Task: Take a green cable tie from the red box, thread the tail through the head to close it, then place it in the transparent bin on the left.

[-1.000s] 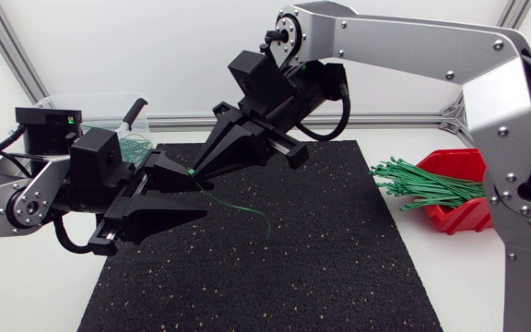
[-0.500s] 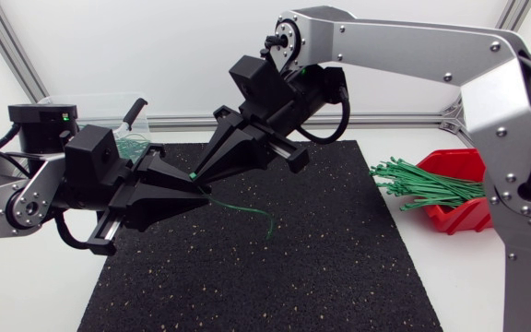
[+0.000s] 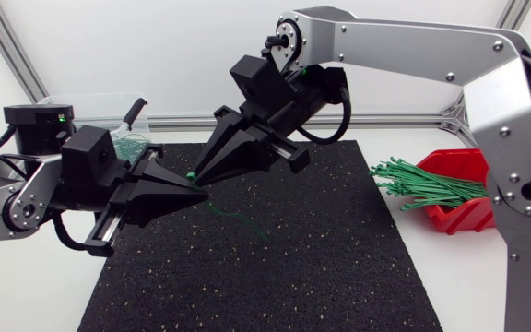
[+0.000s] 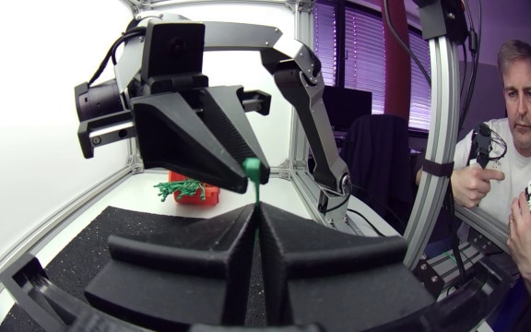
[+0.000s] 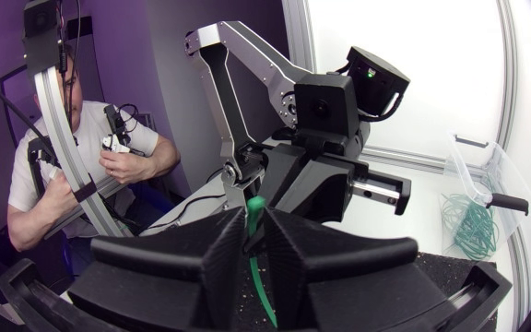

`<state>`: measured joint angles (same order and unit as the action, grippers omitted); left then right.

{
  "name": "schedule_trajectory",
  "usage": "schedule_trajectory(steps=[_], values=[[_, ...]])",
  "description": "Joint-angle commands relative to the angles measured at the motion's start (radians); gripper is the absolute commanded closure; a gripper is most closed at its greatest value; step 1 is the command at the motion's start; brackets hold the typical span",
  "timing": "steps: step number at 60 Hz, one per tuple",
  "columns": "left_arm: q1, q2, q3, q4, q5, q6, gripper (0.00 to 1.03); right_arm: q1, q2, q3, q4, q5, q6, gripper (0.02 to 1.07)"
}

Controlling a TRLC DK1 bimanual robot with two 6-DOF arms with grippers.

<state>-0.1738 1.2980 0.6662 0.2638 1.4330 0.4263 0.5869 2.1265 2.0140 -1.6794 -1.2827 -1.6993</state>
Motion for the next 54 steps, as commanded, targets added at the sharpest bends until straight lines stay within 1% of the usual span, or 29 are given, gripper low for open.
schedule_trajectory(steps=[1, 3, 5, 9, 13, 17, 24, 28, 29, 34, 35, 36, 38, 42, 43, 44, 45, 46, 47, 49, 52, 54], values=[[0.031, -0.032, -0.011, 0.02, 0.015, -0.035, 1.0, -0.027, -0.023, 0.008, -0.164, 0.002, -0.014, 0.42], [0.045, -0.037, -0.01, 0.029, 0.015, -0.047, 1.0, -0.033, -0.025, 0.023, -0.163, 0.005, 0.0, 0.35], [0.056, -0.037, -0.008, 0.032, 0.015, -0.058, 1.0, -0.041, -0.023, 0.043, -0.158, 0.006, 0.02, 0.32], [0.085, -0.036, 0.006, 0.043, 0.015, -0.098, 1.0, -0.058, -0.01, 0.095, -0.14, 0.029, 0.075, 0.32], [0.105, -0.034, 0.018, 0.04, 0.017, -0.143, 1.0, -0.062, 0.009, 0.135, -0.095, 0.077, 0.153, 0.32], [0.126, -0.034, 0.024, 0.038, 0.017, -0.175, 1.0, -0.067, 0.013, 0.143, 0.009, 0.126, 0.265, 0.32], [0.131, -0.037, 0.027, 0.018, 0.003, -0.179, 1.0, -0.071, 0.013, 0.12, 0.201, 0.24, 0.418, 0.32], [0.131, -0.042, 0.03, 0.012, -0.046, -0.178, 1.0, -0.075, 0.012, 0.086, 0.307, 0.307, 0.487, 0.32], [0.129, -0.043, 0.03, 0.012, -0.088, -0.178, 1.0, -0.075, 0.012, 0.078, 0.326, 0.326, 0.497, 0.32], [0.135, -0.039, 0.046, -0.011, -0.16, -0.176, 1.0, -0.075, -0.016, -0.003, 0.461, 0.418, 0.566, 0.32], [0.135, -0.036, 0.05, -0.018, -0.183, -0.176, 1.0, -0.076, -0.022, -0.018, 0.486, 0.433, 0.575, 0.32], [0.138, -0.036, 0.055, -0.029, -0.192, -0.173, 1.0, -0.075, -0.039, -0.057, 0.543, 0.468, 0.602, 0.32], [0.148, -0.036, 0.062, -0.049, -0.2, -0.17, 1.0, -0.076, -0.056, -0.09, 0.601, 0.499, 0.629, 0.32], [0.152, -0.037, 0.081, -0.104, -0.243, -0.152, 1.0, -0.078, -0.089, -0.149, 0.679, 0.559, 0.662, 0.32], [0.154, -0.037, 0.082, -0.113, -0.244, -0.146, 1.0, -0.078, -0.091, -0.15, 0.682, 0.562, 0.664, 0.32], [0.155, -0.043, 0.093, -0.161, -0.252, -0.11, 1.0, -0.076, -0.112, -0.187, 0.731, 0.605, 0.679, 0.32], [0.155, -0.045, 0.099, -0.178, -0.256, -0.1, 1.0, -0.075, -0.131, -0.219, 0.773, 0.632, 0.682, 0.32], [0.155, -0.048, 0.115, -0.233, -0.289, -0.066, 1.0, -0.075, -0.146, -0.248, 0.81, 0.654, 0.682, 0.32], [0.154, -0.048, 0.121, -0.25, -0.298, -0.058, 1.0, -0.073, -0.157, -0.27, 0.834, 0.669, 0.685, 0.32], [0.148, -0.045, 0.144, -0.321, -0.324, -0.017, 1.0, -0.071, -0.18, -0.308, 0.88, 0.703, 0.688, 0.32], [0.145, -0.037, 0.161, -0.363, -0.342, 0.002, 1.0, -0.07, -0.208, -0.345, 0.922, 0.727, 0.695, 0.32], [0.142, -0.026, 0.174, -0.379, -0.361, 0.002, 1.0, -0.07, -0.232, -0.38, 0.96, 0.75, 0.691, 0.29]])
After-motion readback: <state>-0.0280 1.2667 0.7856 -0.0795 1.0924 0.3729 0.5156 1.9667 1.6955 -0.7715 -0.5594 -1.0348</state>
